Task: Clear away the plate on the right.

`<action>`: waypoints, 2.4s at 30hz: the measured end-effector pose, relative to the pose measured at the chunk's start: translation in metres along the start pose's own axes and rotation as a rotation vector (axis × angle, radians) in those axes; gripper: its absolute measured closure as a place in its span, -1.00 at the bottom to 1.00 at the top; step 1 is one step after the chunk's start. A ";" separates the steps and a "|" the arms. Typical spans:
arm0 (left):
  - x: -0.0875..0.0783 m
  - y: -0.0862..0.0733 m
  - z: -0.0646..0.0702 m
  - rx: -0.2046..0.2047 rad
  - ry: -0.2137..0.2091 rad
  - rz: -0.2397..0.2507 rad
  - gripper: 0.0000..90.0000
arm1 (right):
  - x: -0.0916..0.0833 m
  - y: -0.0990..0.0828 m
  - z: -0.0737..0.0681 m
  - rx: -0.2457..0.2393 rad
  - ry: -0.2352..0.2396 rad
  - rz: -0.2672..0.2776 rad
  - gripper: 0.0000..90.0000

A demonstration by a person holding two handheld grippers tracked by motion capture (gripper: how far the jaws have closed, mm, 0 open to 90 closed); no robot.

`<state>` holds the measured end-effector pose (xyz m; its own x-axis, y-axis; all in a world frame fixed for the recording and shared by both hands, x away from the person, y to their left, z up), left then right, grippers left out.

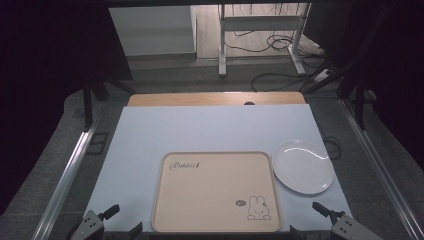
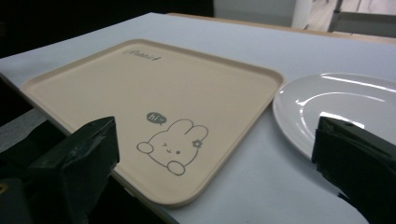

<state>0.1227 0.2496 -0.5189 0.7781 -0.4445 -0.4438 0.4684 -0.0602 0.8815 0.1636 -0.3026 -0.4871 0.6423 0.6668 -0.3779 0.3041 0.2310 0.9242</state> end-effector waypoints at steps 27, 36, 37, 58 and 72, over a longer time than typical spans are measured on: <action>0.000 0.000 0.000 0.010 -0.008 -0.004 -0.92 | 0.007 -0.003 0.001 -0.051 -0.010 -0.016 -1.00; 0.001 0.000 0.001 0.008 -0.007 -0.004 -0.92 | 0.011 -0.003 0.003 -0.067 -0.020 -0.035 -1.00; 0.001 0.000 0.001 0.007 -0.007 -0.005 -0.92 | 0.012 -0.002 0.004 -0.070 -0.023 -0.036 -1.00; 0.001 0.000 0.001 0.006 -0.008 -0.007 -0.92 | 0.017 0.002 0.014 -0.044 -0.041 -0.012 -1.00; 0.002 0.000 0.001 0.009 -0.008 -0.012 -0.92 | 0.021 0.006 0.025 -0.022 -0.059 0.015 -1.00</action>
<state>0.1239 0.2485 -0.5191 0.7692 -0.4507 -0.4530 0.4739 -0.0733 0.8775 0.1959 -0.3050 -0.4911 0.6875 0.6273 -0.3658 0.2787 0.2371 0.9306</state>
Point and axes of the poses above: each handheld gripper's, and its own axes: x roughly forward along the jaws, y roughly out of its top, z roughly to its right, the point moved 2 cm from there along x, roughly forward along the jaws, and after that the axes turned 4 degrees about y, right-handed, at the moved point
